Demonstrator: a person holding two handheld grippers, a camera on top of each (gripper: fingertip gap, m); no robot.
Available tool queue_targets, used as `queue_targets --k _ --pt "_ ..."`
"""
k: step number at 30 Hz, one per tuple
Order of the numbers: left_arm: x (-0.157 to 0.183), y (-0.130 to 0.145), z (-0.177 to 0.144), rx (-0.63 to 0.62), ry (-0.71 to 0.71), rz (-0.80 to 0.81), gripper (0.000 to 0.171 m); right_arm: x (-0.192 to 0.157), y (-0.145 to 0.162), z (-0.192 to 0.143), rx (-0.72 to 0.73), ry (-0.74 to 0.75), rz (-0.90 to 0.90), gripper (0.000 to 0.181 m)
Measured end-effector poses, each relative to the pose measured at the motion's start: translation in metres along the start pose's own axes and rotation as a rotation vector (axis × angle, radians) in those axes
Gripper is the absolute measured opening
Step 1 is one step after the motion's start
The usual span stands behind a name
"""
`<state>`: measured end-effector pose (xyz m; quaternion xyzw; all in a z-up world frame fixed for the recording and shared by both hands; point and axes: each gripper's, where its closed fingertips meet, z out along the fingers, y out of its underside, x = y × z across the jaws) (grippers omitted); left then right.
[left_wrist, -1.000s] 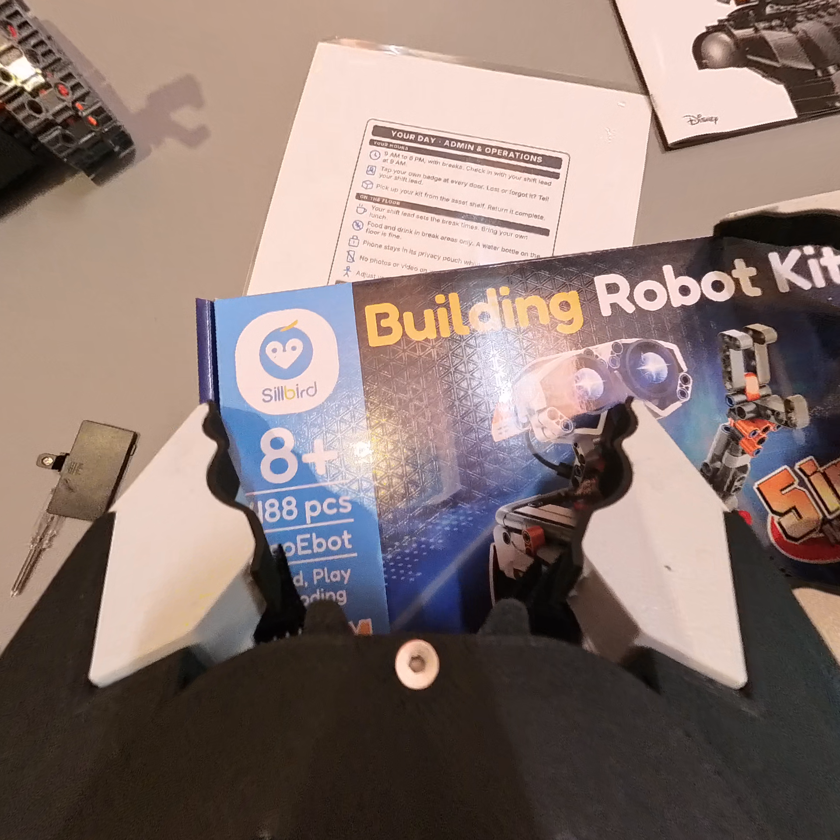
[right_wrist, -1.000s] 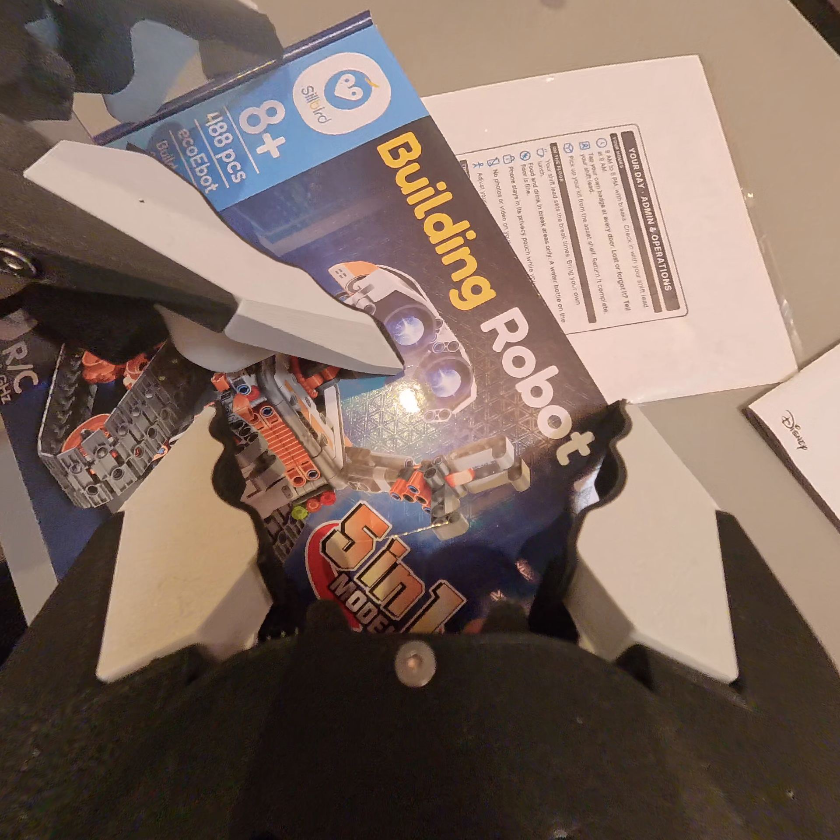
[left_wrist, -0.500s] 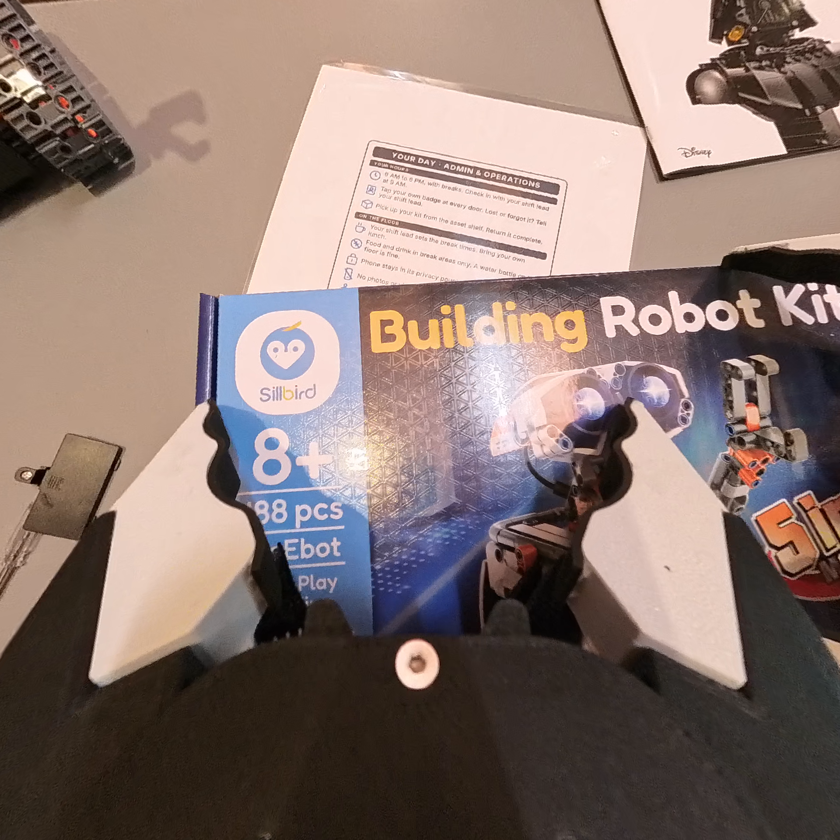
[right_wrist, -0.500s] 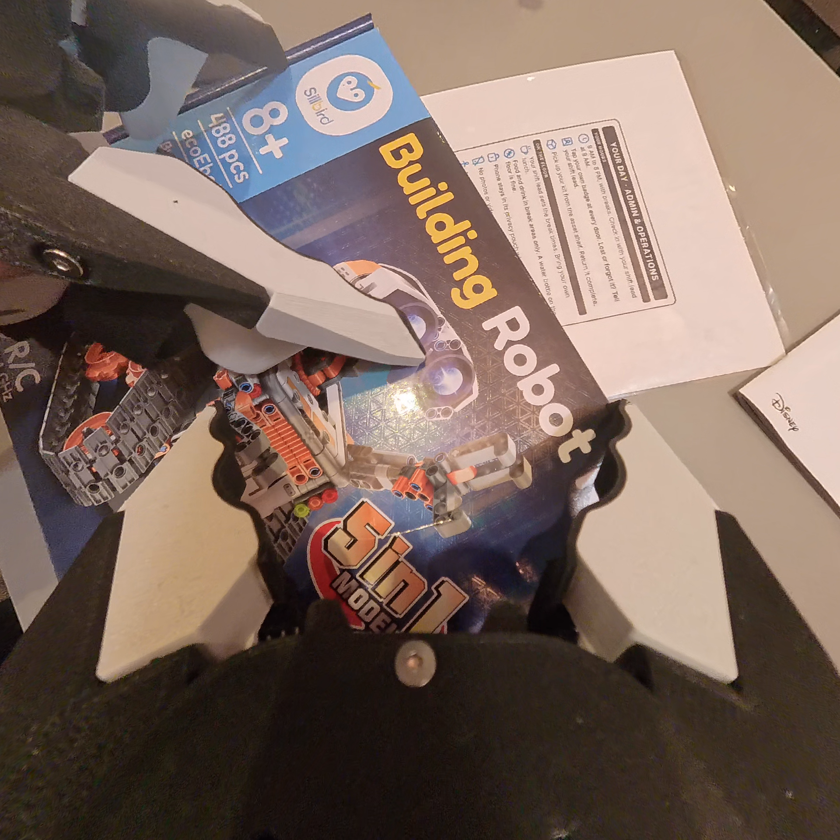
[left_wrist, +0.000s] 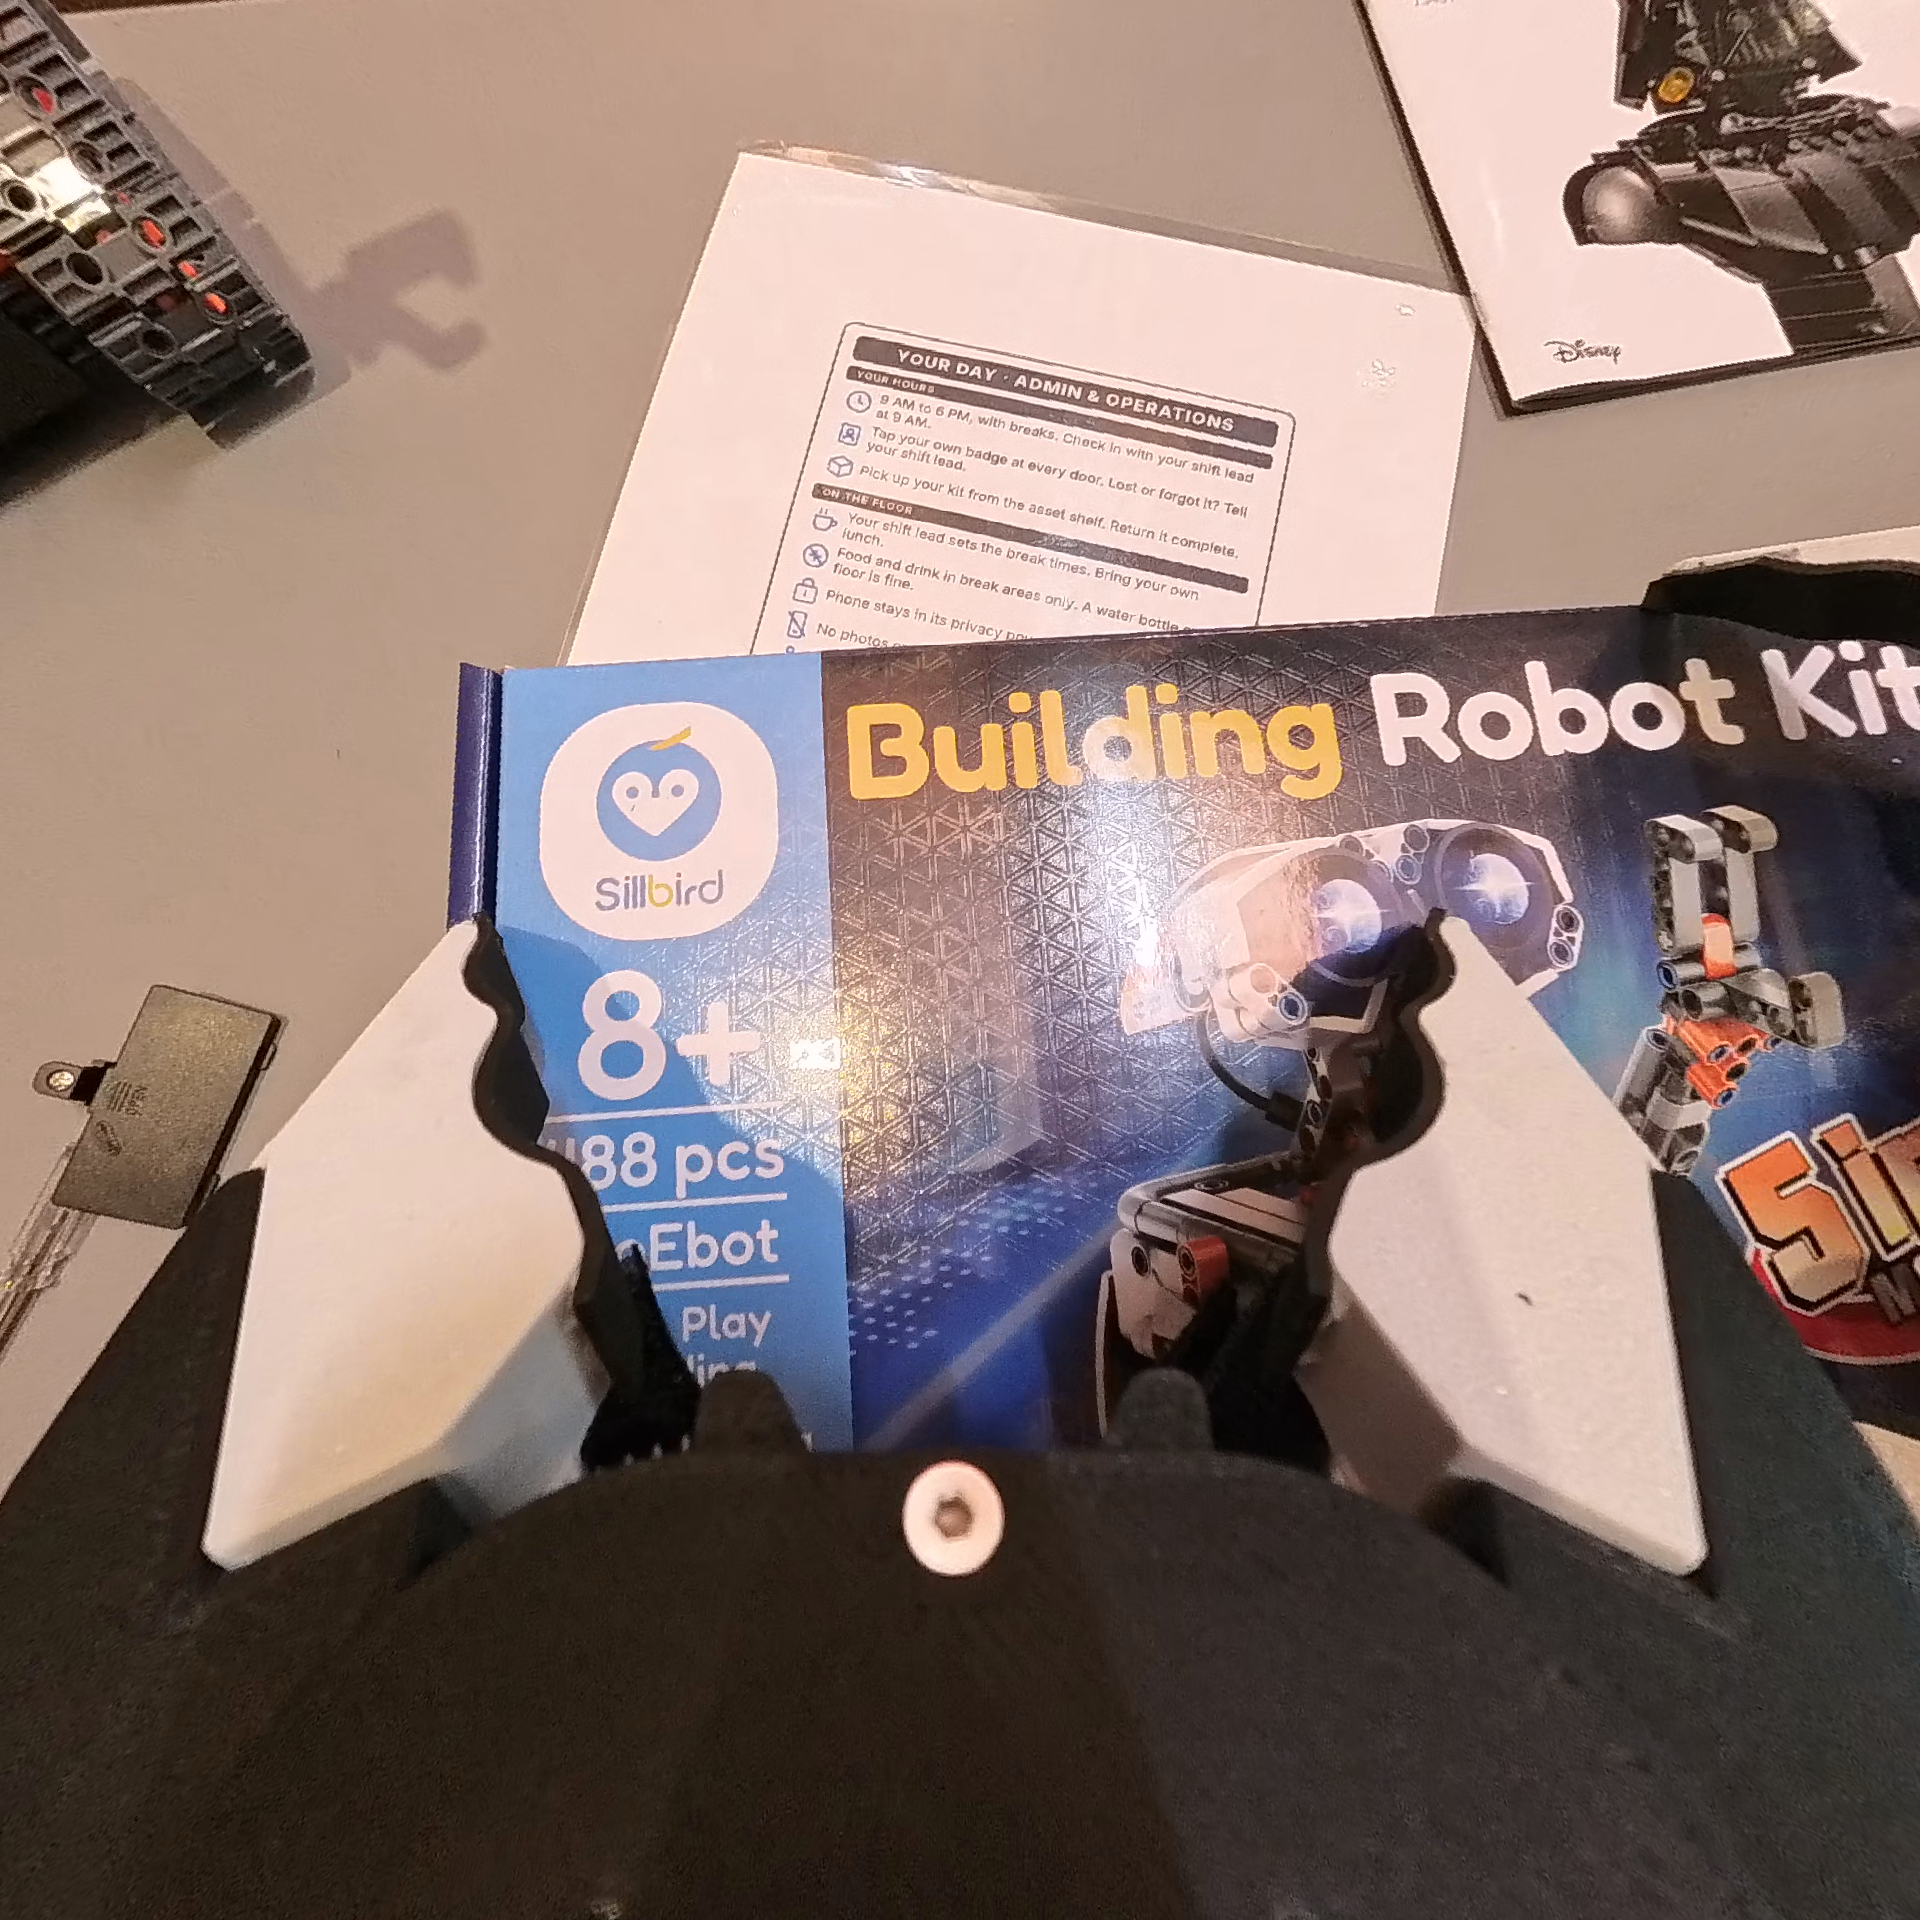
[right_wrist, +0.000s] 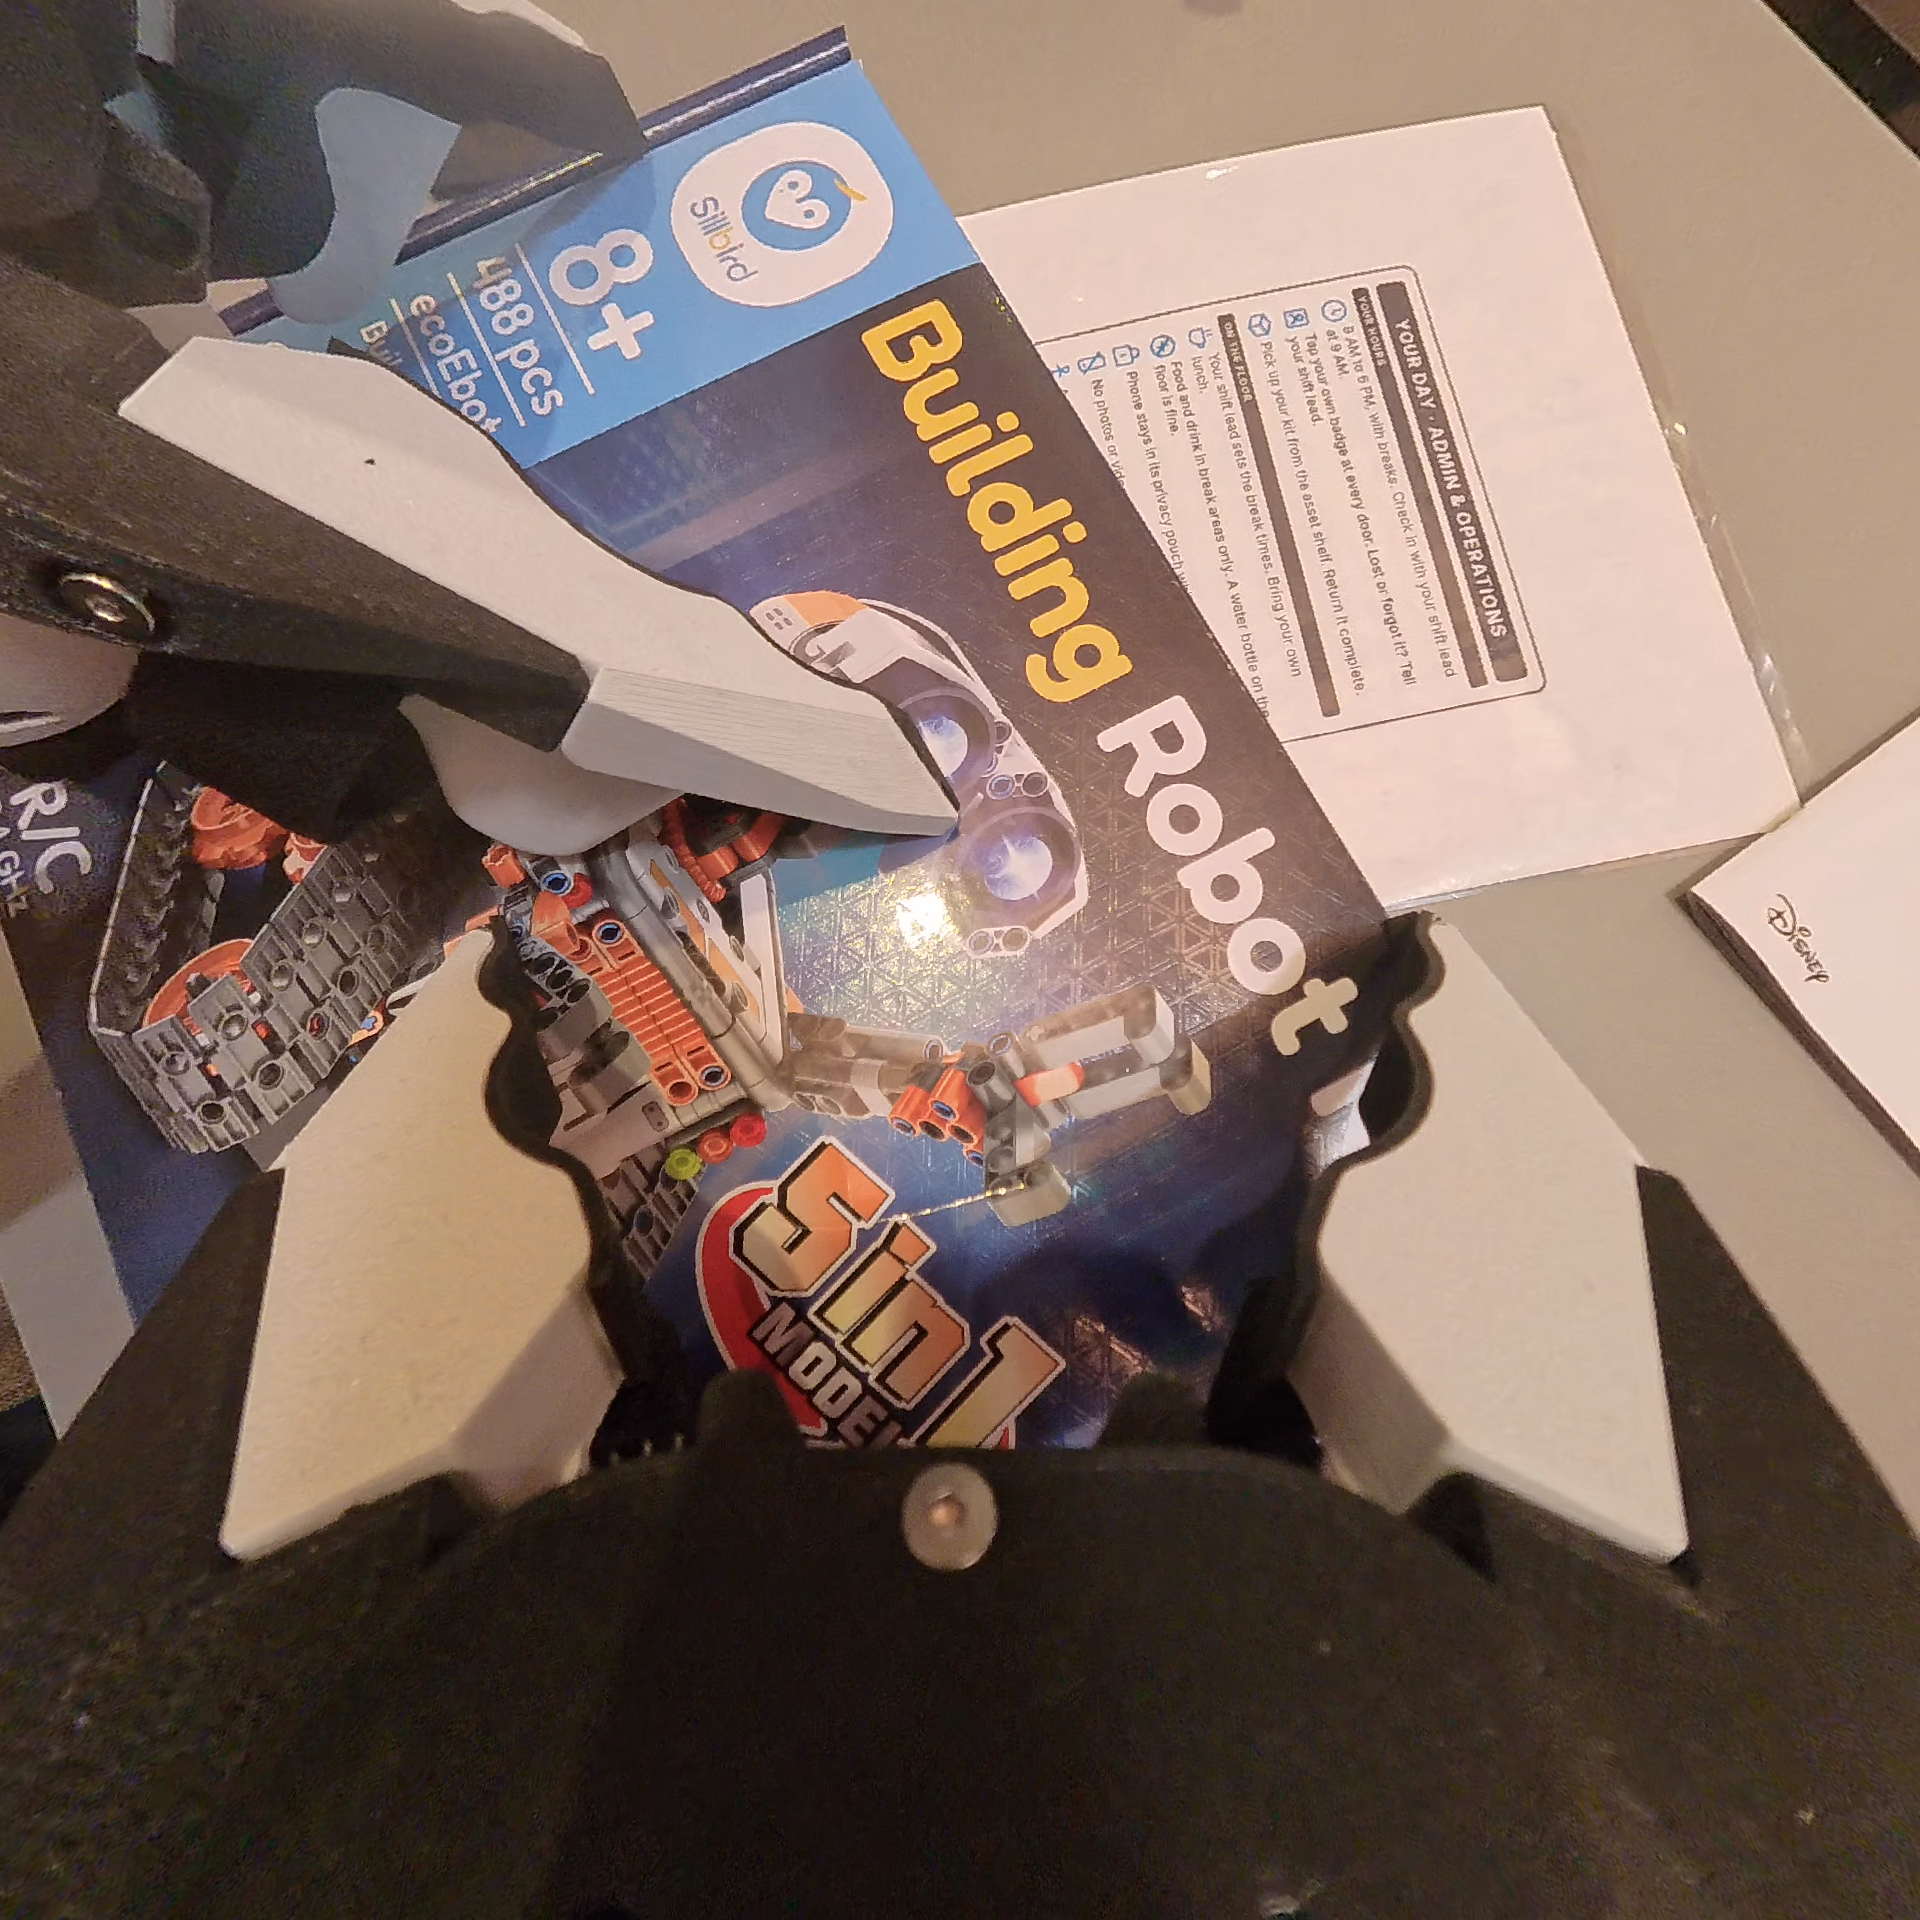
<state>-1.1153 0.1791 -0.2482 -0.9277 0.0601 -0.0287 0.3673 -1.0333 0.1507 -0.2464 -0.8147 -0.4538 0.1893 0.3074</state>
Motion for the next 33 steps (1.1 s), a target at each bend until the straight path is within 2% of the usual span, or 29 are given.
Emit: queue_targets --k 33 --pt "-0.0003 -0.003 0.0031 -0.002 -0.028 -0.026 0.157 0.0005 0.0001 0.0001 -0.001 0.01 0.008 0.155"
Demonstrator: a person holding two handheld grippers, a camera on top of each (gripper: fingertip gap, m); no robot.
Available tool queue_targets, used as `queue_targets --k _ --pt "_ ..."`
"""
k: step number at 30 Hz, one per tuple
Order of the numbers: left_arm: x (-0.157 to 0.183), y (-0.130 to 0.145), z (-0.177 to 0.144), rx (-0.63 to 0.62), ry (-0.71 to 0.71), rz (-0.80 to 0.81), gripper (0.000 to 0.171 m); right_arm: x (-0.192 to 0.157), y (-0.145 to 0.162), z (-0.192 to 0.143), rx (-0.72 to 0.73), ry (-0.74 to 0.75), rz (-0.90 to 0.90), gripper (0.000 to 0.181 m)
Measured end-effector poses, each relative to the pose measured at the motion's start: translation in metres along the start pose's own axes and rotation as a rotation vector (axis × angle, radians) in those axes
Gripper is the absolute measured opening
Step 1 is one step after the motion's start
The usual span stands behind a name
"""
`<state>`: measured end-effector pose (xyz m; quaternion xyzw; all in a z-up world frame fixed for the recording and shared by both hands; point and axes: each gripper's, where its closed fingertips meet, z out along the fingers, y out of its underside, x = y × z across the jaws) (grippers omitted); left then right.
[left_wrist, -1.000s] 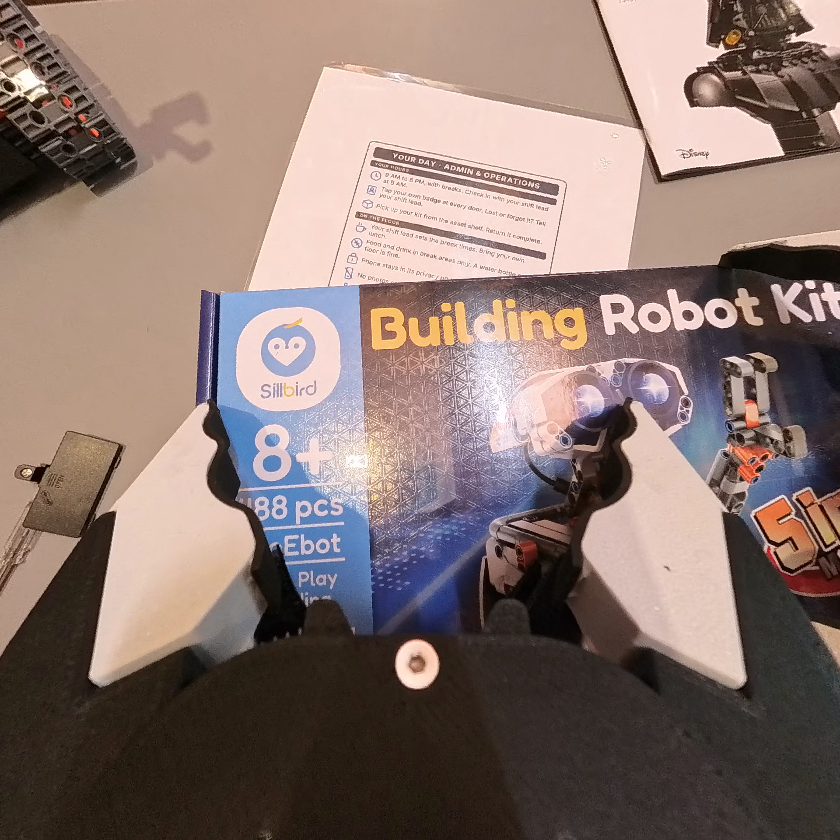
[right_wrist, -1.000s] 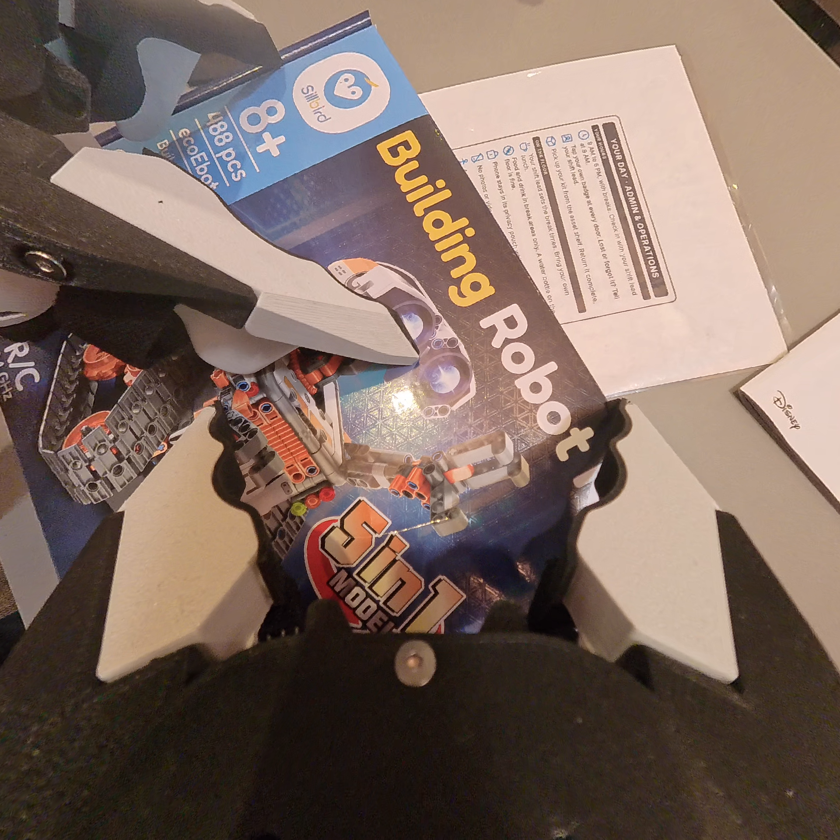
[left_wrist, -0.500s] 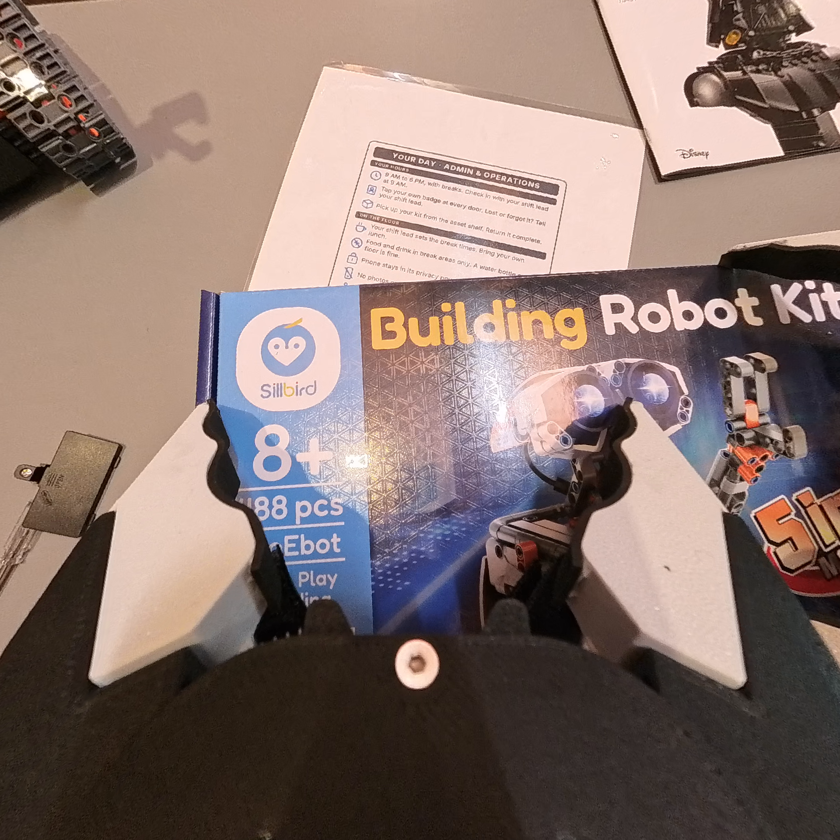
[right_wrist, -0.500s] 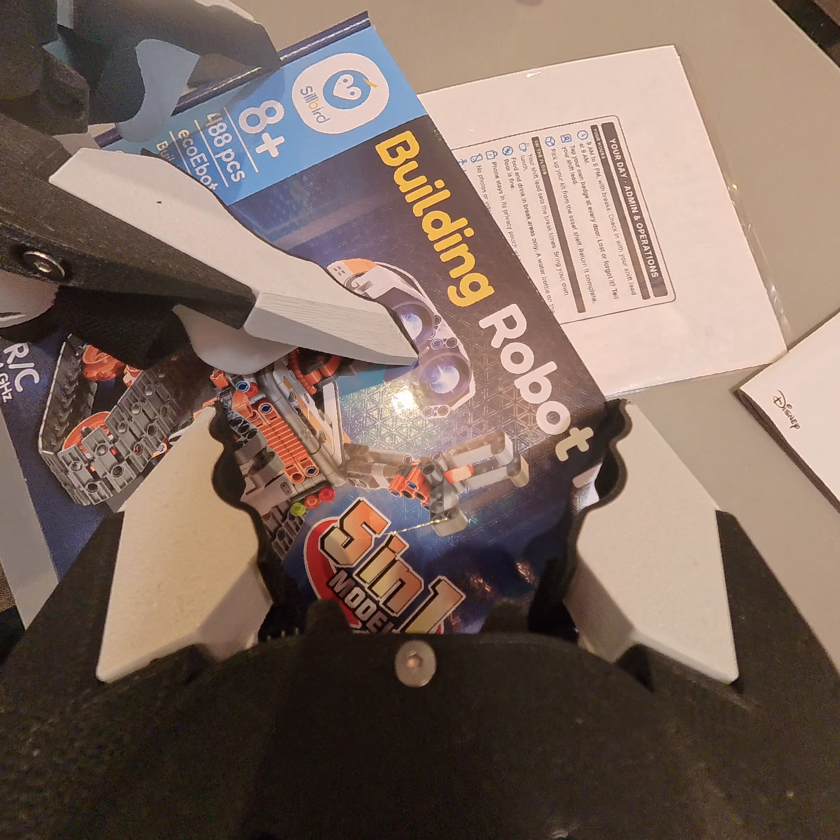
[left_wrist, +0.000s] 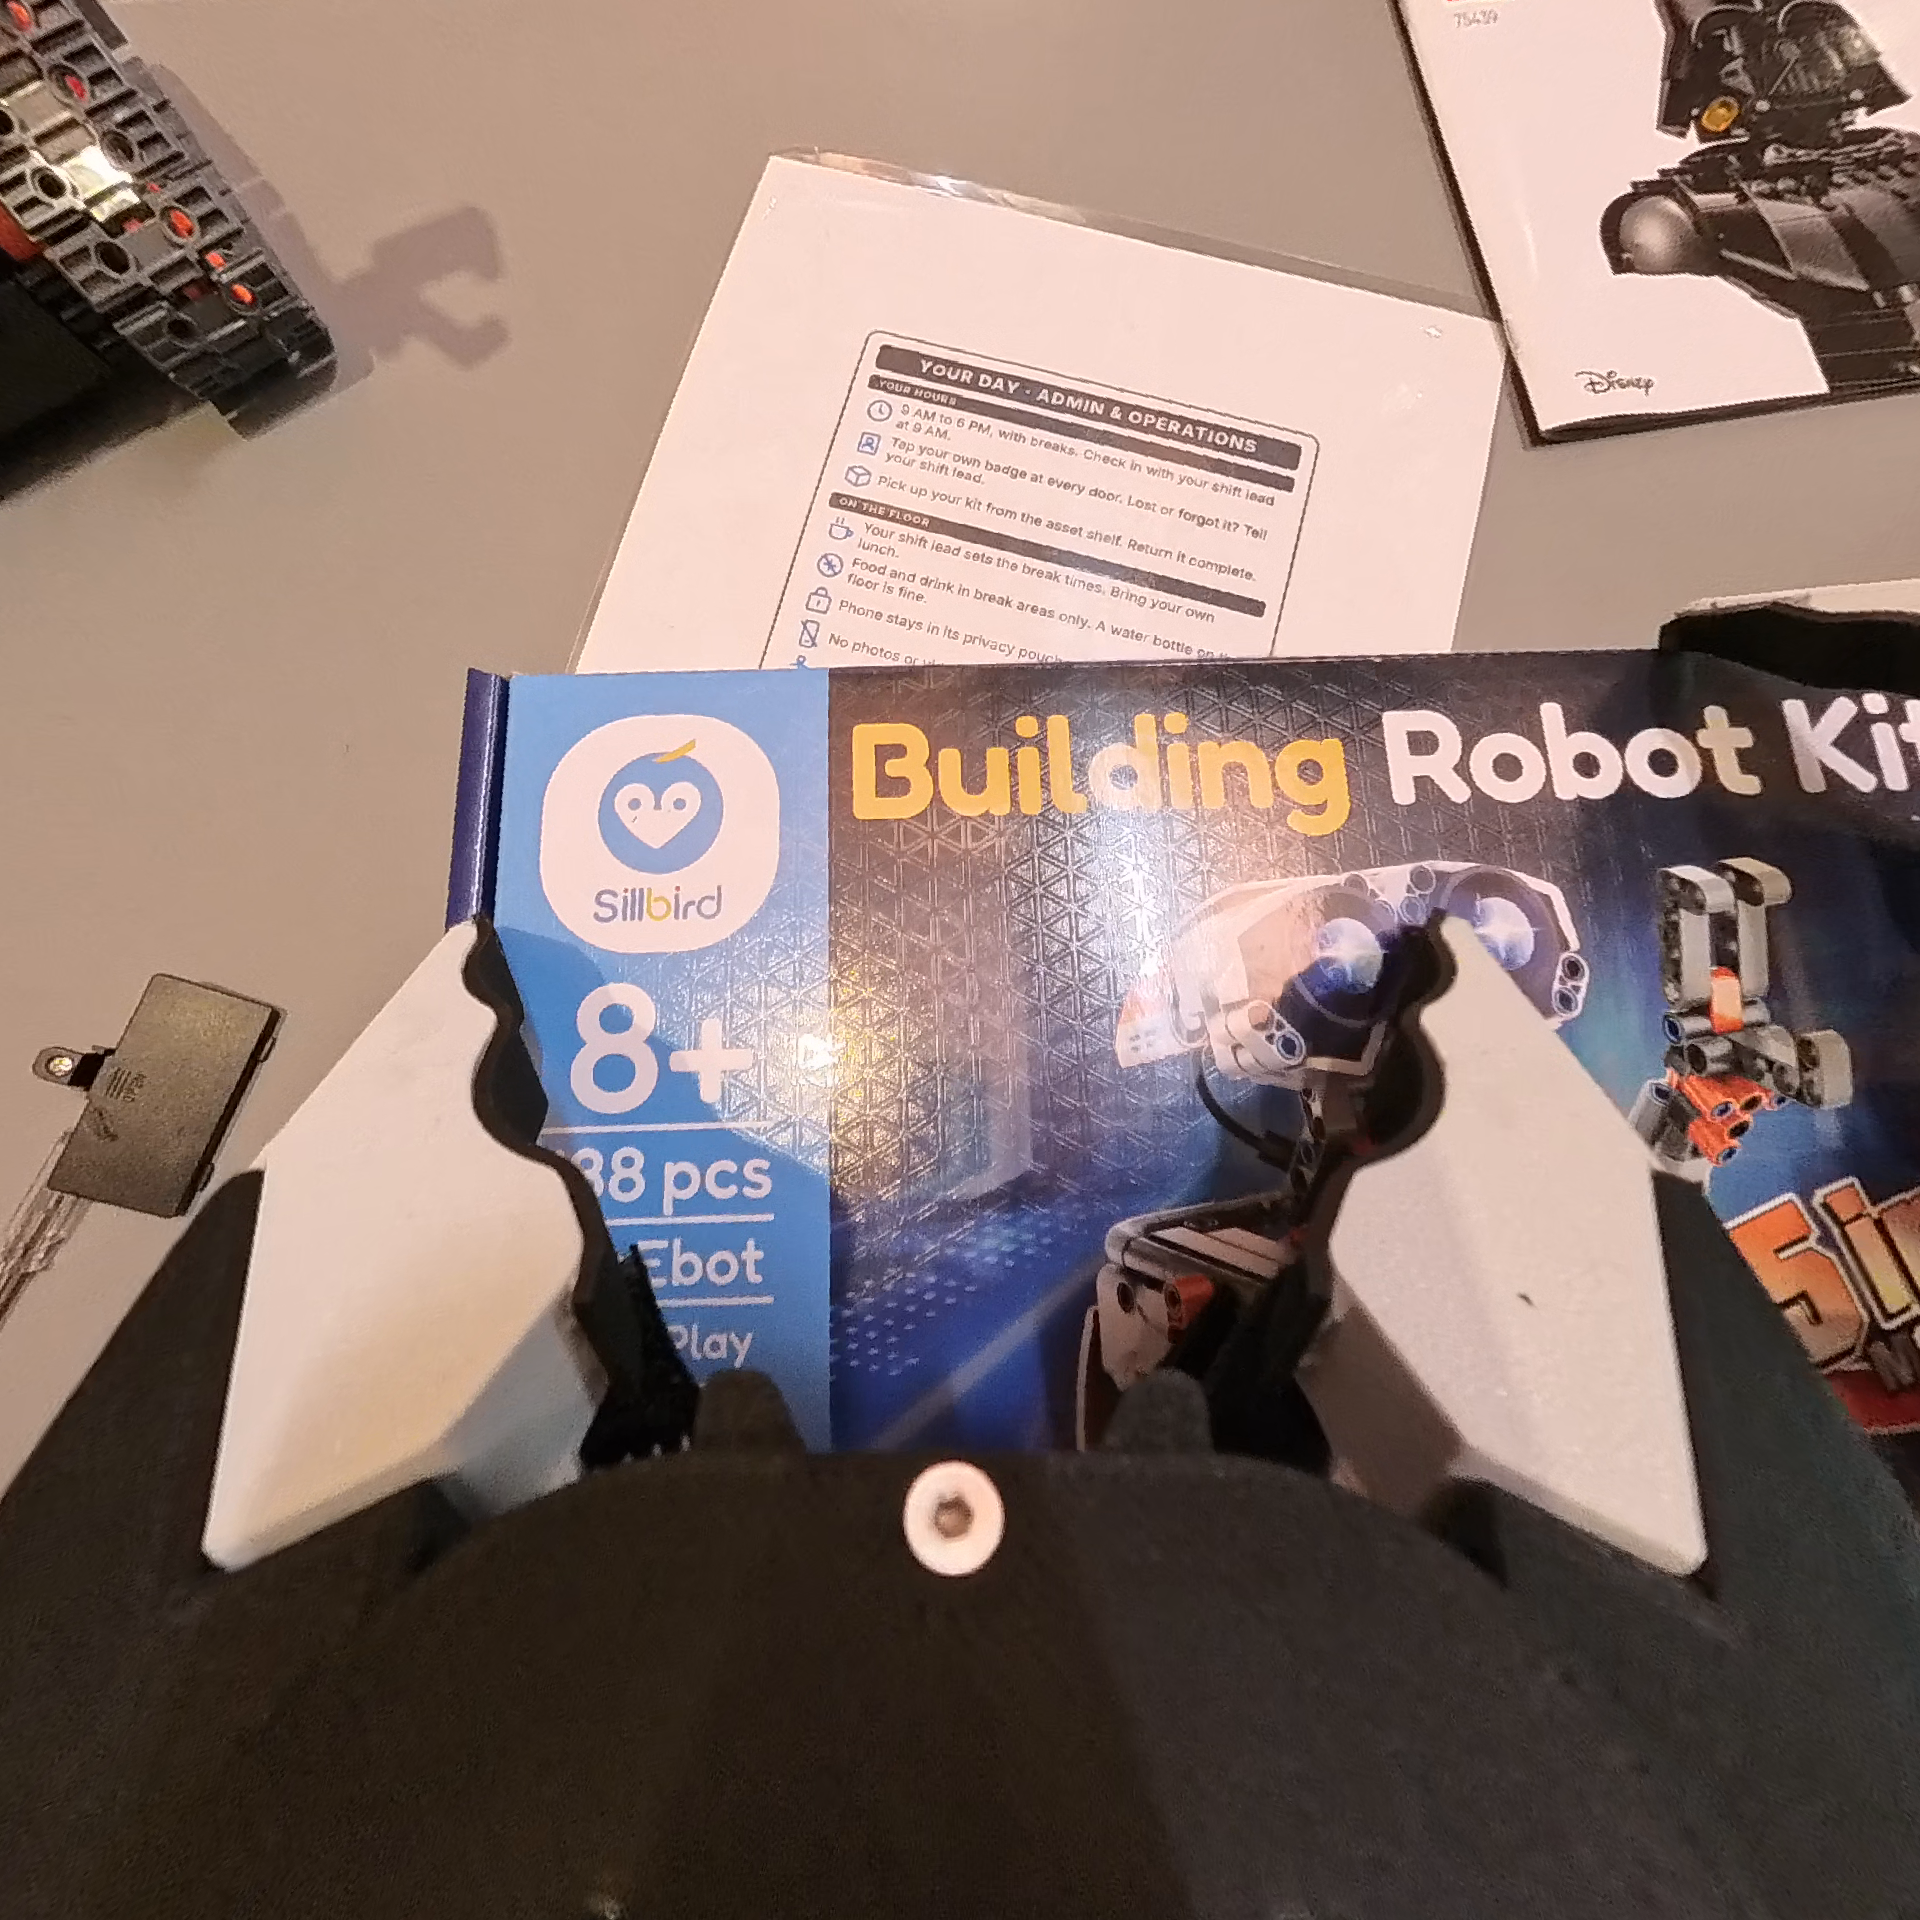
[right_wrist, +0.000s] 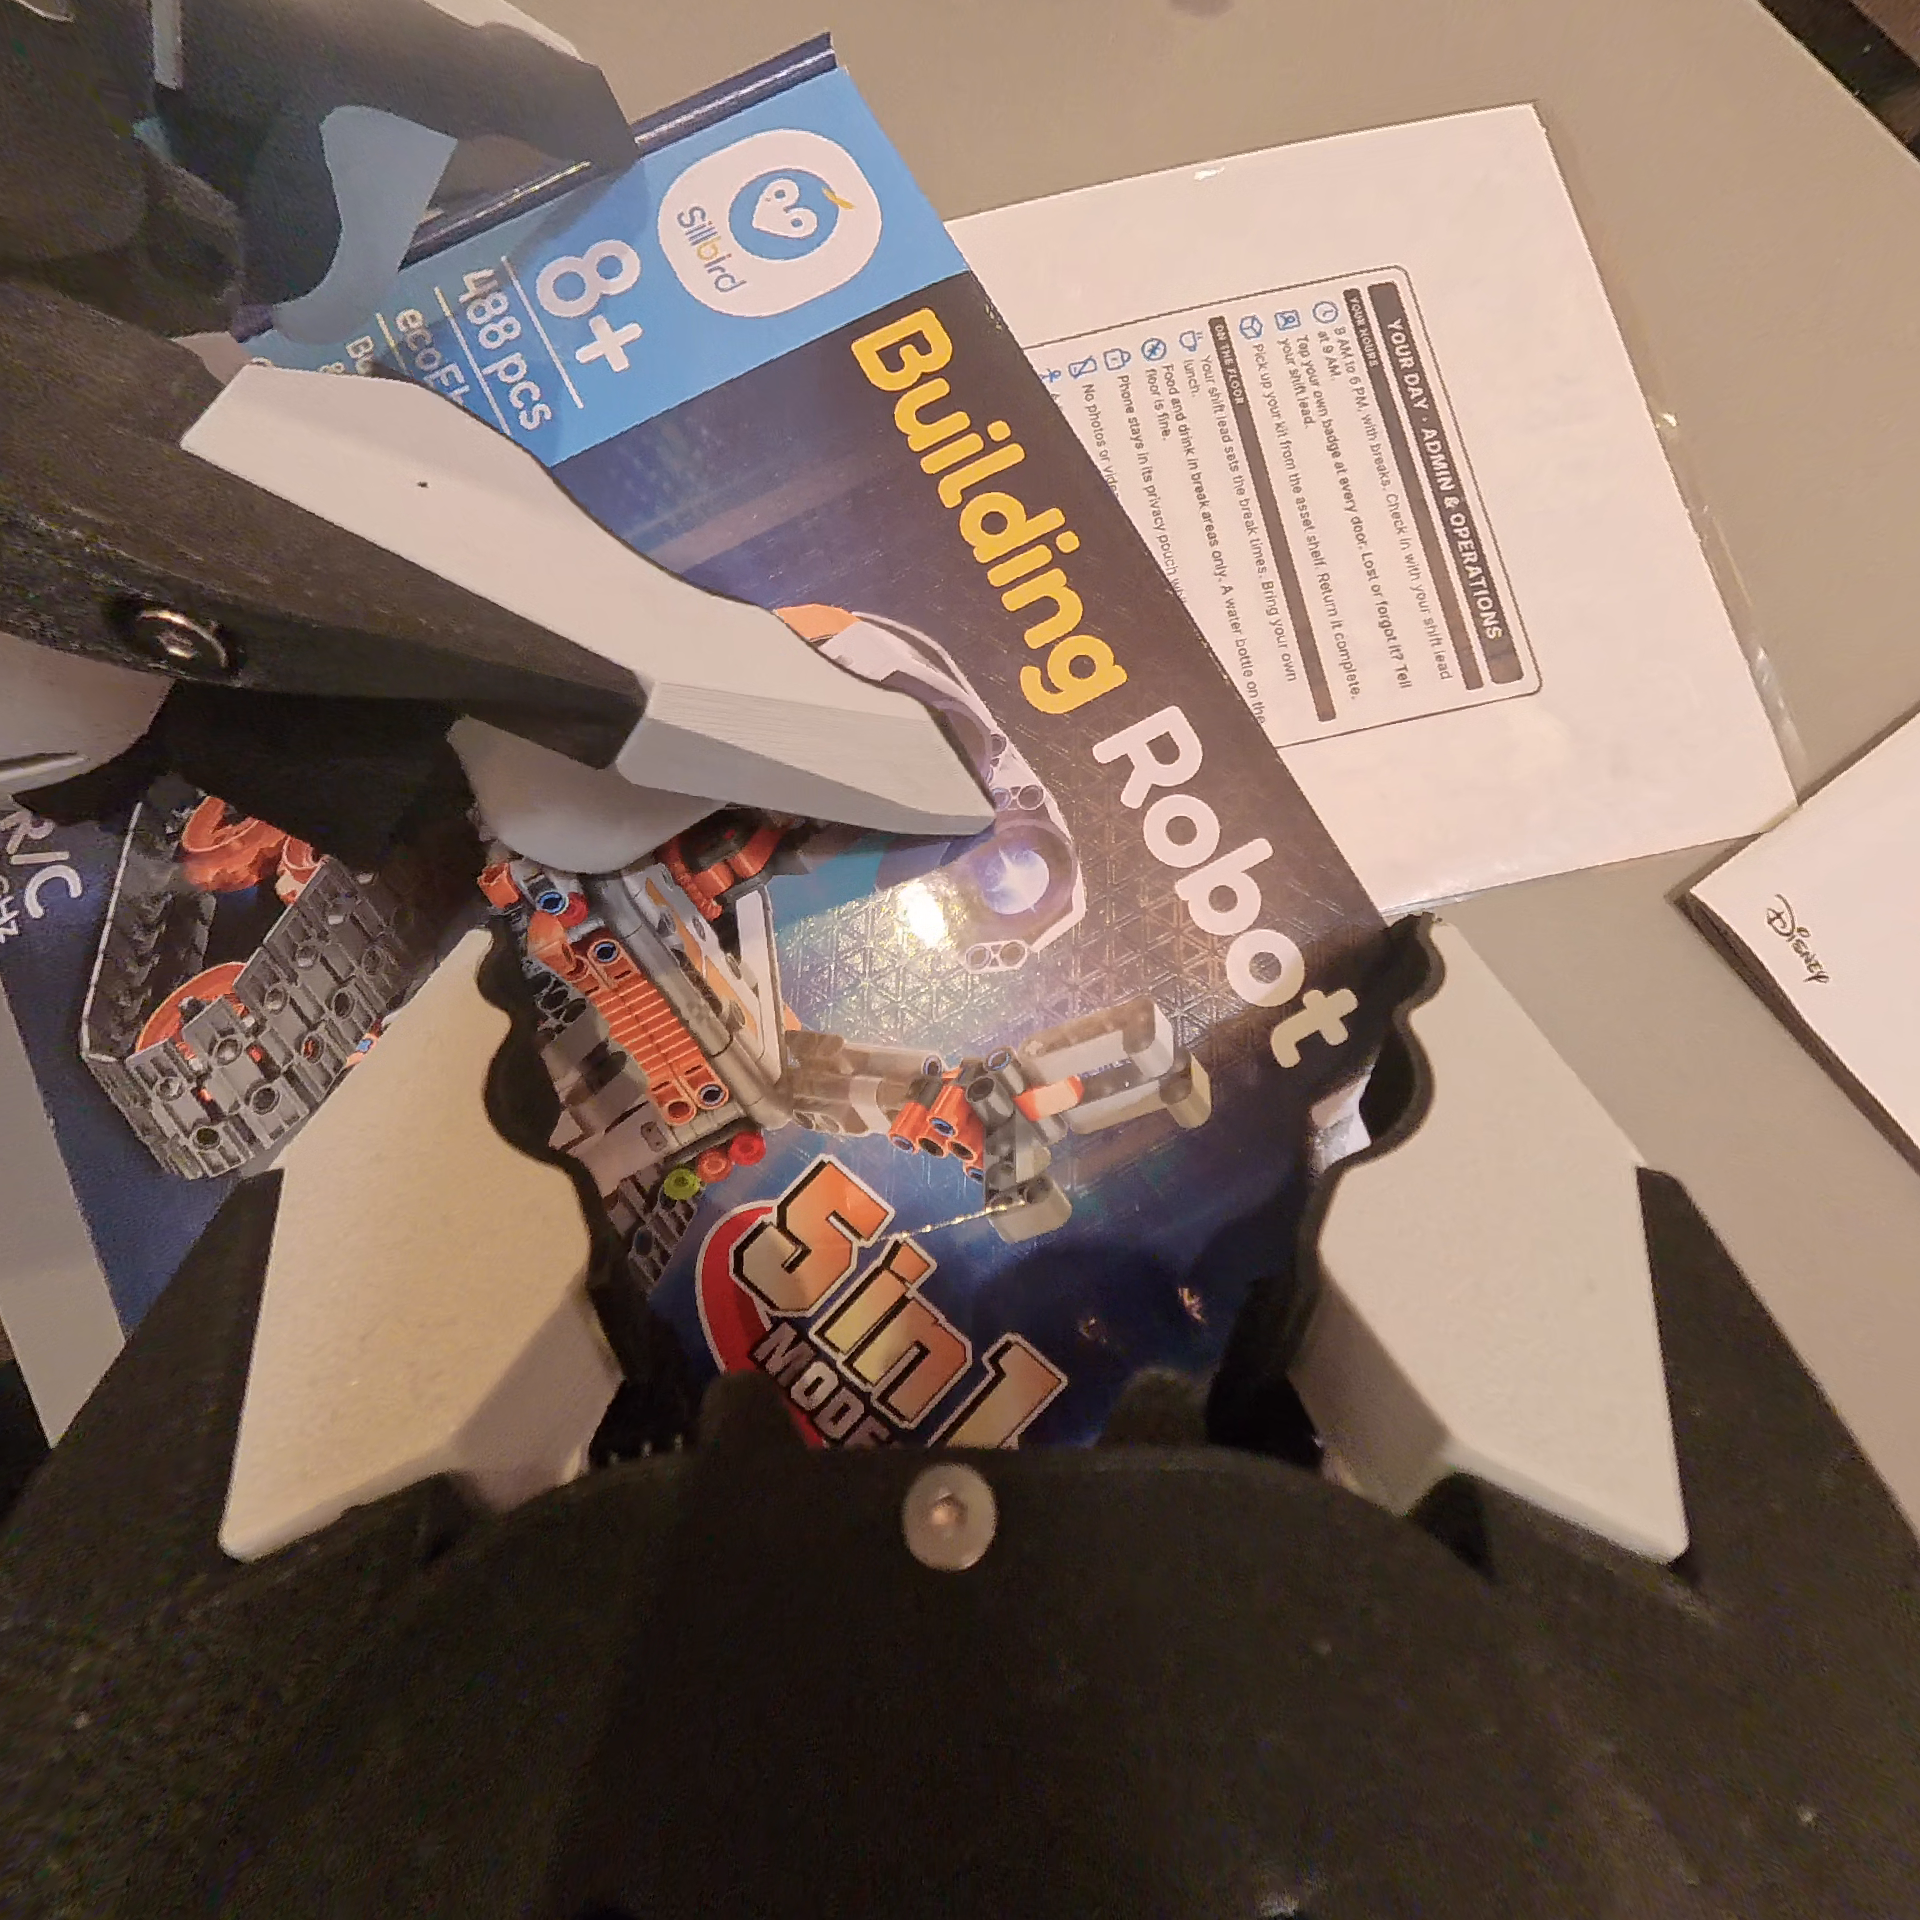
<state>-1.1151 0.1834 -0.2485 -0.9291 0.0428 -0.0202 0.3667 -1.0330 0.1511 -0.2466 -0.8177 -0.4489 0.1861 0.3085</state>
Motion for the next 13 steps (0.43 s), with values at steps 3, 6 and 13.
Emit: queue_targets --k 3,6,13 --pt "-0.0001 -0.0003 0.0005 0.0 -0.003 -0.003 0.158 0.0013 0.0015 -0.0004 -0.001 0.001 0.006 0.155" --pt "-0.0003 -0.0008 0.0009 0.0 -0.01 -0.009 0.157 0.0015 0.0016 -0.0014 -0.003 0.001 0.008 0.155" --pt "-0.0001 -0.0019 0.0023 -0.001 -0.023 -0.019 0.158 0.0024 0.0008 0.0016 -0.001 0.002 0.006 0.156"
